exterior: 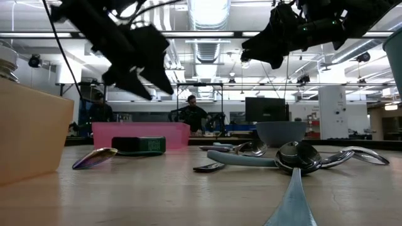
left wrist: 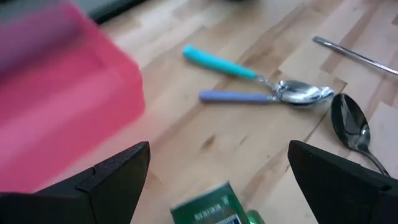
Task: Pick & Place Food Item
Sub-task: Put the green seasoning can into the orange bin
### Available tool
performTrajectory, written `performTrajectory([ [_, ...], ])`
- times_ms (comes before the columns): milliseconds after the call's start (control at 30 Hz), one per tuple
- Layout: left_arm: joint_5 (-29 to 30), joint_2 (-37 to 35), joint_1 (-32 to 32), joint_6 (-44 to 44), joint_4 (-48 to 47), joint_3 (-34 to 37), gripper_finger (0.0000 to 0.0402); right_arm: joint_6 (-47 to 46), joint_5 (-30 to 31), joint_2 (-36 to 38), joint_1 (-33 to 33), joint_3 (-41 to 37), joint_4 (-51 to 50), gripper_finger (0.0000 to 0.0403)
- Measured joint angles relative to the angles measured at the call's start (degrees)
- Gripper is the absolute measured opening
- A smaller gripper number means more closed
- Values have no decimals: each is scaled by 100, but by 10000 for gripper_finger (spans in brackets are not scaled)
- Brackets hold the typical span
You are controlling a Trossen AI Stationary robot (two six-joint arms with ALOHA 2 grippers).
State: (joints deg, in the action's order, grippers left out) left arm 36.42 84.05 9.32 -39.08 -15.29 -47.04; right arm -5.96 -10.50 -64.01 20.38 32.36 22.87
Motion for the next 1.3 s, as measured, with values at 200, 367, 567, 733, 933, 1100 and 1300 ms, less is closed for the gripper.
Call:
performTrajectory([
  [200,-329,2,7,-798,682,655,383,0,1,0,1,0,0,211],
  [367,-434,15,163,-1275,893,904,383,0,2,0,1,0,0,211],
  [567,-14,19,617,-1979,957,1090,383,0,1,0,0,0,0,211],
  [733,41,72,804,-2077,979,1090,383,0,2,0,0,0,0,211],
  [933,-197,764,790,-2072,1219,991,383,1,1,0,2,0,0,211],
  [1100,-136,1068,785,-2035,1264,800,383,0,0,0,2,0,-1,211],
  [1300,-229,1076,778,-2146,805,799,383,0,1,0,1,0,0,211],
])
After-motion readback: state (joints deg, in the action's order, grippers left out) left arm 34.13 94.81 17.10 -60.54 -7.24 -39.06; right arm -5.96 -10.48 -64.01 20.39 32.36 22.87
